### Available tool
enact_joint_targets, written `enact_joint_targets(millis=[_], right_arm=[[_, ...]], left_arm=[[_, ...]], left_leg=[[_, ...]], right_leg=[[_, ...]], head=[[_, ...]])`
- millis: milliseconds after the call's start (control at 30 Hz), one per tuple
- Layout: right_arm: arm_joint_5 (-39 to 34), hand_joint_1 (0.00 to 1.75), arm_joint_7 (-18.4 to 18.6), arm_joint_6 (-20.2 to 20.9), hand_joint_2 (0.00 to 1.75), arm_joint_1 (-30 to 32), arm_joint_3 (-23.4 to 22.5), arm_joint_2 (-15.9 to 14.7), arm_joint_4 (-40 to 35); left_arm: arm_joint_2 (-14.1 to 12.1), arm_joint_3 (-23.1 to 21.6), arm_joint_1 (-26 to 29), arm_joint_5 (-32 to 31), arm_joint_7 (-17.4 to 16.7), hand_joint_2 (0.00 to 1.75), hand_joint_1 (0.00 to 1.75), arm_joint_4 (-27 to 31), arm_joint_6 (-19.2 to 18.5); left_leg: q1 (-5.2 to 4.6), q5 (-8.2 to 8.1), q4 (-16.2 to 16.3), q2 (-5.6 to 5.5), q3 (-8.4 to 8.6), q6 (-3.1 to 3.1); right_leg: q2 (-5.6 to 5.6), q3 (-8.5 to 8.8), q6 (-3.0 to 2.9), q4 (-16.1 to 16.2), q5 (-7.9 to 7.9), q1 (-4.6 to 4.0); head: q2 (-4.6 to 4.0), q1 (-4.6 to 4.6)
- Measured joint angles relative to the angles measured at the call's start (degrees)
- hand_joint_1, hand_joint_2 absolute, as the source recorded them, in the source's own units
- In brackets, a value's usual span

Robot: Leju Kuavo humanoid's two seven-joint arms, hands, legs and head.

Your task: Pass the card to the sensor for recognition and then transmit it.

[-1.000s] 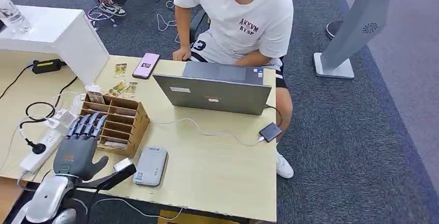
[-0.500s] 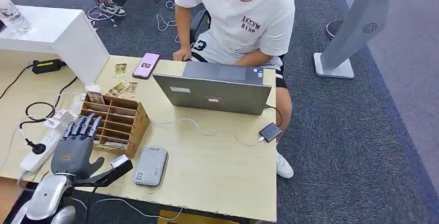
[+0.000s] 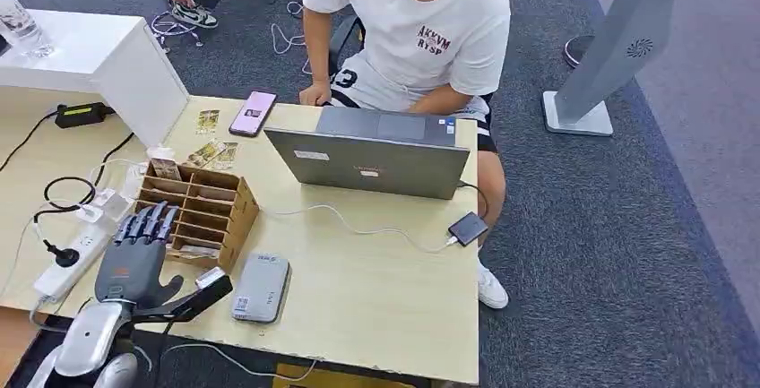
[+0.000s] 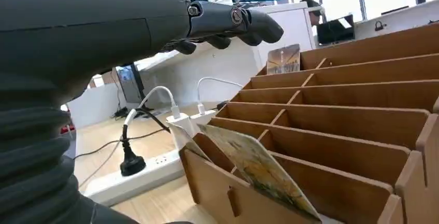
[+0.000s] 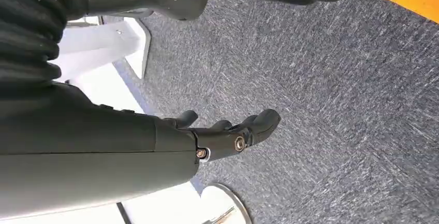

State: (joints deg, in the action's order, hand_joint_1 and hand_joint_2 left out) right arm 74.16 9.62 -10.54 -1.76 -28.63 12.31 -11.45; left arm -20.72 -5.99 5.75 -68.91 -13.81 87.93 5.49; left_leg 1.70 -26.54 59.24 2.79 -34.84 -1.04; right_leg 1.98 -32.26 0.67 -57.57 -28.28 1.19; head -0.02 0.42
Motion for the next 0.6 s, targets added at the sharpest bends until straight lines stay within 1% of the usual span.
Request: enact_joint_targets(millis=[300,333,600], right_arm=[[0.0,0.0,0.0,0.1,1.75,0.0,0.0,0.0,0.0],[0.0,0.0,0.0,0.1,1.75,0.0,0.0,0.0,0.0],[0.0,0.0,0.0,0.1,1.75,0.0,0.0,0.0,0.0]], left_arm=[[0.6,0.0,-0.7,0.3,0.0,1.75,0.0,-0.9,0.0],[0.7,0.0,-0.9,0.3,0.0,1.75,1.75,-0.9,0.0],[1.6,0.0,-1.1,1.6,1.0,1.75,1.75,-1.3,0.4]], left_leg=[[0.0,0.0,0.0,0.0,0.0,0.0],[0.0,0.0,0.0,0.0,0.0,0.0],[0.0,0.0,0.0,0.0,0.0,0.0]], right_leg=[[0.0,0.0,0.0,0.0,0.0,0.0],[0.0,0.0,0.0,0.0,0.0,0.0],[0.0,0.0,0.0,0.0,0.0,0.0]], head=[[0.0,0.0],[0.0,0.0],[0.0,0.0]])
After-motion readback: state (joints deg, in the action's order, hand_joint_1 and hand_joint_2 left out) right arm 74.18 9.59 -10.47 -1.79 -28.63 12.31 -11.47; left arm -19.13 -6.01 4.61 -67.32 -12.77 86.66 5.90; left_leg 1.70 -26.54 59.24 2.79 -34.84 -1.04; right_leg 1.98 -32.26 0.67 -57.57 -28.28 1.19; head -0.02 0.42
